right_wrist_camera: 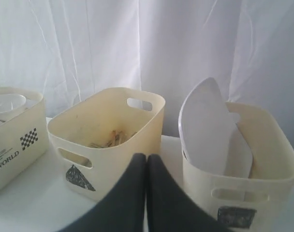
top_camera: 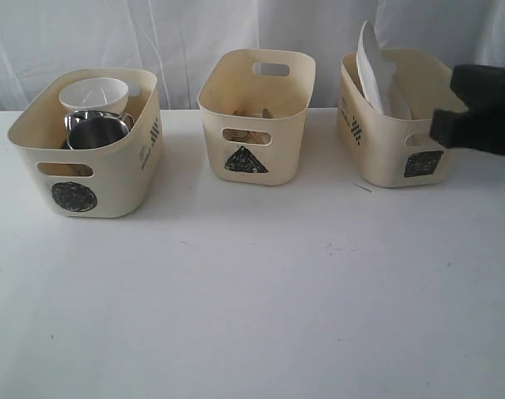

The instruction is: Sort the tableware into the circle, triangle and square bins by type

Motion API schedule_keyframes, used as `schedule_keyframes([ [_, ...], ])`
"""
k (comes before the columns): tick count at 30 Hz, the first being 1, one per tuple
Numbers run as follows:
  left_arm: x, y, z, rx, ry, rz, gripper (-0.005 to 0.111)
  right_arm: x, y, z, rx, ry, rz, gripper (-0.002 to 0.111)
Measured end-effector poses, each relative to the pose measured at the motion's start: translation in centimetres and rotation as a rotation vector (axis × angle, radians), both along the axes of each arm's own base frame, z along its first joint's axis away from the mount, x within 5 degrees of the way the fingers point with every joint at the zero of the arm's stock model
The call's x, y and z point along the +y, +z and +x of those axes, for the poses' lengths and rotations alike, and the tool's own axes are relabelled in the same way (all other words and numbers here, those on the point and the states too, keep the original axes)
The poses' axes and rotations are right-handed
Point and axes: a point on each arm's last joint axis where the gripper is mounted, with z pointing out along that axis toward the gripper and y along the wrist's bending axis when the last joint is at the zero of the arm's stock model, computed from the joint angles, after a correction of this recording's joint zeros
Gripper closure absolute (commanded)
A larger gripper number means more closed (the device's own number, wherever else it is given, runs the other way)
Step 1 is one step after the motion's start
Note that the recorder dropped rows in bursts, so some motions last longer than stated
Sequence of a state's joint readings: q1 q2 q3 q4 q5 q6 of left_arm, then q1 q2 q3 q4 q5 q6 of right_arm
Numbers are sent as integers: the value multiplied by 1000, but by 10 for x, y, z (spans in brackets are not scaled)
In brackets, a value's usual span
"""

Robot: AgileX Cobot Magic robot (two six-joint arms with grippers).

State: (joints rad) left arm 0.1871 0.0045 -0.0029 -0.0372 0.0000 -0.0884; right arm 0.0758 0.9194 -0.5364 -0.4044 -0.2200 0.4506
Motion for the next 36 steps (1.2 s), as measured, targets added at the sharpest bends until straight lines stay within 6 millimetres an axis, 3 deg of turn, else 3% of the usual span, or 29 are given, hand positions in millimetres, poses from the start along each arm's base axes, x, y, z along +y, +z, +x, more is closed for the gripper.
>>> schedule_keyframes([
  [4, 0, 0, 0, 0, 0, 0, 60, -9, -9, -41, 34, -71, 101, 108],
  [10, 0, 0, 0, 0, 0, 0, 60, -18, -26, -75, 185, -165, 110, 108],
  [14, 0, 0, 0, 0, 0, 0, 60, -22, -31, -86, 255, -202, 102, 108],
  [23, 0, 0, 0, 0, 0, 0, 60, -24, -35, -89, 307, -223, 95, 108],
  [36, 0, 0, 0, 0, 0, 0, 60, -26, -17, -123, 102, -209, 133, 108],
])
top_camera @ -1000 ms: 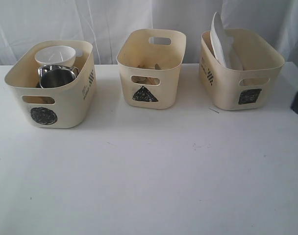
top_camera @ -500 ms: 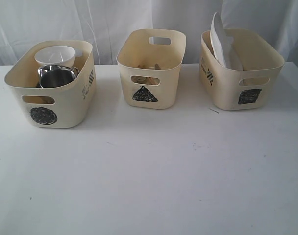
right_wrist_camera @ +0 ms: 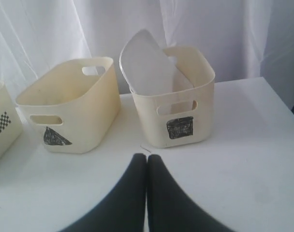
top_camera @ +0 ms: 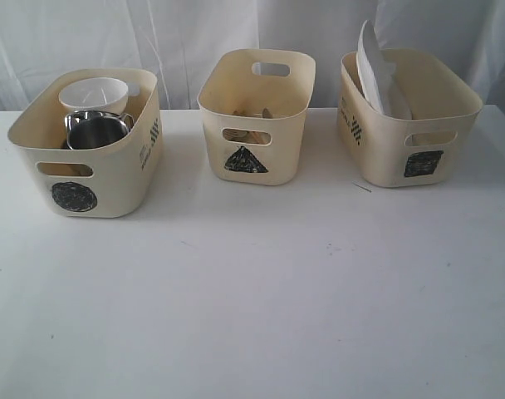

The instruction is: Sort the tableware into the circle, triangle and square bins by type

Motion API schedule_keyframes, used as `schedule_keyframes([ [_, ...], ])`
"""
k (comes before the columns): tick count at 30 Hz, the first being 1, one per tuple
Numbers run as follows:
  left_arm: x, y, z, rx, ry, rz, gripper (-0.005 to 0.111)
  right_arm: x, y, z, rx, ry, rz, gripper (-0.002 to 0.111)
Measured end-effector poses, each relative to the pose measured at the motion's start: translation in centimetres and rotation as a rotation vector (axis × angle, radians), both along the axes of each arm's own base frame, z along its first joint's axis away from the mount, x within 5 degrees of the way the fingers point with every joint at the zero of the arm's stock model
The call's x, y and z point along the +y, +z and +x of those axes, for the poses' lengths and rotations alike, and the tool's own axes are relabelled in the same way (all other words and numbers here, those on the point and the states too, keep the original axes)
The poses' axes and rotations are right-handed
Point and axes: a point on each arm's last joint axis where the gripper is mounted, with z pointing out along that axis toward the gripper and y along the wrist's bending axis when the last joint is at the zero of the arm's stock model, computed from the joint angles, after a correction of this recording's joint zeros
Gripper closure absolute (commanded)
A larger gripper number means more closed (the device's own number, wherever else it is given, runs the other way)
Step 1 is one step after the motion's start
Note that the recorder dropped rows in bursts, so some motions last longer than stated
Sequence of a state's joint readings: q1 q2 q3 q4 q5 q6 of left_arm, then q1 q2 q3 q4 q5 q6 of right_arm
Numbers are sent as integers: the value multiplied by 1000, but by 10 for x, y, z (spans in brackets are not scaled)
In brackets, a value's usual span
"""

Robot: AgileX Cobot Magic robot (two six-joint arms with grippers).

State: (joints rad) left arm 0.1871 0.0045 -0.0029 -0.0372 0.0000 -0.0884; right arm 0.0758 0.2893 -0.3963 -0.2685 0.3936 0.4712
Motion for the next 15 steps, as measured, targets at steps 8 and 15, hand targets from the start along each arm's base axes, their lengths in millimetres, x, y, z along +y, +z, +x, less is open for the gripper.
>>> schedule_keyframes([
  [8, 0, 0, 0, 0, 0, 0, 60, -3, -2, -22, -114, -12, -40, 108],
  [15, 0, 0, 0, 0, 0, 0, 60, -3, -35, -26, -125, -4, -55, 108],
])
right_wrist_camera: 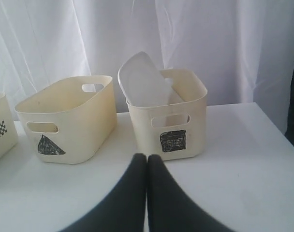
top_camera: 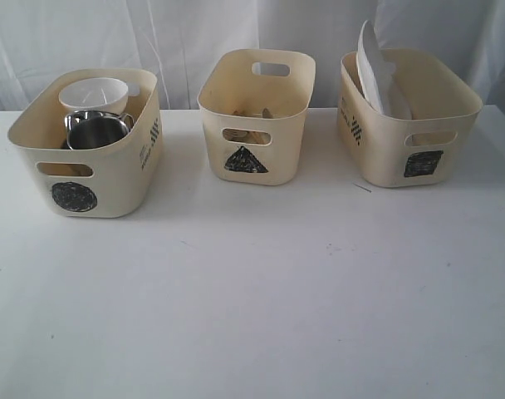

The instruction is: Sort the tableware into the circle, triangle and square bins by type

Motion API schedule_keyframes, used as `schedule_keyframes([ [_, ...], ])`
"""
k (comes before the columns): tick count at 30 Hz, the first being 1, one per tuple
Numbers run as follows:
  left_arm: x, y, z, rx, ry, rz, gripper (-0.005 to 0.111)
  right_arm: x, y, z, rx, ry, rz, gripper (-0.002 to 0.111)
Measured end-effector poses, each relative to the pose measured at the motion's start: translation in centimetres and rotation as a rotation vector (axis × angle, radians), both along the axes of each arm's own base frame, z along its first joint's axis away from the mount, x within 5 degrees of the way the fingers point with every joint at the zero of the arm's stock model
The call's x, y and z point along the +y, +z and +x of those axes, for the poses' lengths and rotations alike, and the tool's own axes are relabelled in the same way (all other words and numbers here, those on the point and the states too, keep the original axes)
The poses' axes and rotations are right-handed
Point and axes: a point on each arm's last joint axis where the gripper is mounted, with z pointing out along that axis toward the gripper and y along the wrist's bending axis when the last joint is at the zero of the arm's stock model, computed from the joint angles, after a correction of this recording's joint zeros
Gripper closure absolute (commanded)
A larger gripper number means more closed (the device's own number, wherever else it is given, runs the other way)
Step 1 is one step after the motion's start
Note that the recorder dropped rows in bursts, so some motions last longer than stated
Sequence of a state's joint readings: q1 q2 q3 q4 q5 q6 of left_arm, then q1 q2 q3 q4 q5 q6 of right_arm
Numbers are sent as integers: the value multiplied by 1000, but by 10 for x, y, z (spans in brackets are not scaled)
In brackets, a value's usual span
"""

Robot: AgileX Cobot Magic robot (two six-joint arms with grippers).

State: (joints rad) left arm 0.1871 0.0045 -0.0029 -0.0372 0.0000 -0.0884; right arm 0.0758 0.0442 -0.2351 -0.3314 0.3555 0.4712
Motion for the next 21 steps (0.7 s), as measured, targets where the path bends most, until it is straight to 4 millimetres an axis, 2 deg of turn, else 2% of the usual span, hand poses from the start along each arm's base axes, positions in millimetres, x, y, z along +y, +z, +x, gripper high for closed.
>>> schedule_keyframes([
  [11, 0, 0, 0, 0, 0, 0, 60, 11, -42, 10, -144, 110, -12, 108],
  [21, 0, 0, 0, 0, 0, 0, 60, 12, -40, 10, -189, 128, -13, 108],
])
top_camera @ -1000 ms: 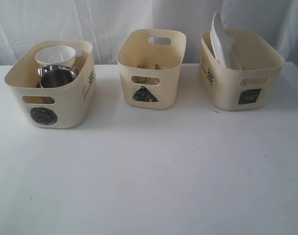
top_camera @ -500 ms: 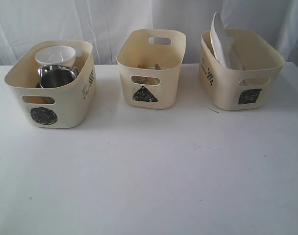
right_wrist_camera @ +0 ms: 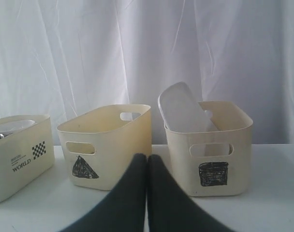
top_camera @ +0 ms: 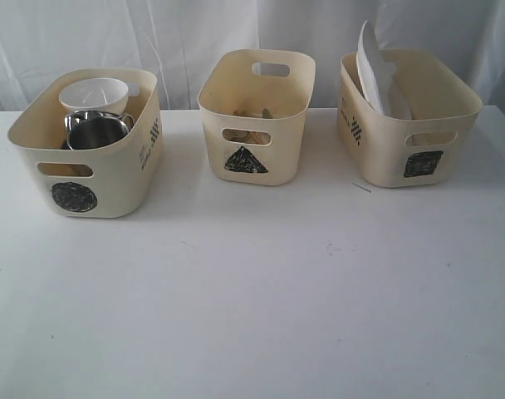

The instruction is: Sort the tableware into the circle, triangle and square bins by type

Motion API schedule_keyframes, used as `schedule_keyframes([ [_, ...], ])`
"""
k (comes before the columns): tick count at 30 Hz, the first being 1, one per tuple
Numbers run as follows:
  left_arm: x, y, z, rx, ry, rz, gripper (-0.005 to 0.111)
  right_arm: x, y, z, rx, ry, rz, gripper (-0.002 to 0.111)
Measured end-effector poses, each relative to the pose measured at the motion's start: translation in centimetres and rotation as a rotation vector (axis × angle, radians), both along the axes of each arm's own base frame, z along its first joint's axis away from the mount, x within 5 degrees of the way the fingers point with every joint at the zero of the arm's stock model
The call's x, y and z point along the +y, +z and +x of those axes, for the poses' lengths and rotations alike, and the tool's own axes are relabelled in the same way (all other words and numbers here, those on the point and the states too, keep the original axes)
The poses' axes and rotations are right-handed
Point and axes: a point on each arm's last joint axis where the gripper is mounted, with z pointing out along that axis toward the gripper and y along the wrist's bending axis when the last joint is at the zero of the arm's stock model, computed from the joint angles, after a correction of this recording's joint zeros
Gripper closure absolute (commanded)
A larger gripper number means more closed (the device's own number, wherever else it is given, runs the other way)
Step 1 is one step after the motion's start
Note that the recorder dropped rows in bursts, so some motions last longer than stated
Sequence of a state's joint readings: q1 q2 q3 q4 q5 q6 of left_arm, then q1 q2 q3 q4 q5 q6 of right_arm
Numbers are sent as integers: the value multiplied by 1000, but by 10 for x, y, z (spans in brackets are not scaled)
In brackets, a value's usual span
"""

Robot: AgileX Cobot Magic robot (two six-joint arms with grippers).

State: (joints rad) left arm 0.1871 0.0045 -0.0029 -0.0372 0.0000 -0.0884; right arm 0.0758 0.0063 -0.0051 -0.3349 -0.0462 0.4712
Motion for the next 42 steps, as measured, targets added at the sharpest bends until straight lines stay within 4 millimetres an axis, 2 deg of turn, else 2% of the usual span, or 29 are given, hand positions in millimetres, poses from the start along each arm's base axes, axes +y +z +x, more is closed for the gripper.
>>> schedule_keyframes([
  [11, 0, 0, 0, 0, 0, 0, 60, 0, 0, 0, 0, 0, -3, 108],
  [16, 0, 0, 0, 0, 0, 0, 60, 0, 0, 0, -6, -17, -119, 108],
  [22, 0, 0, 0, 0, 0, 0, 60, -3, -13, 1, 121, -42, -223, 108],
  [42, 0, 0, 0, 0, 0, 0, 60, -2, -13, 1, 130, -30, -197, 108],
])
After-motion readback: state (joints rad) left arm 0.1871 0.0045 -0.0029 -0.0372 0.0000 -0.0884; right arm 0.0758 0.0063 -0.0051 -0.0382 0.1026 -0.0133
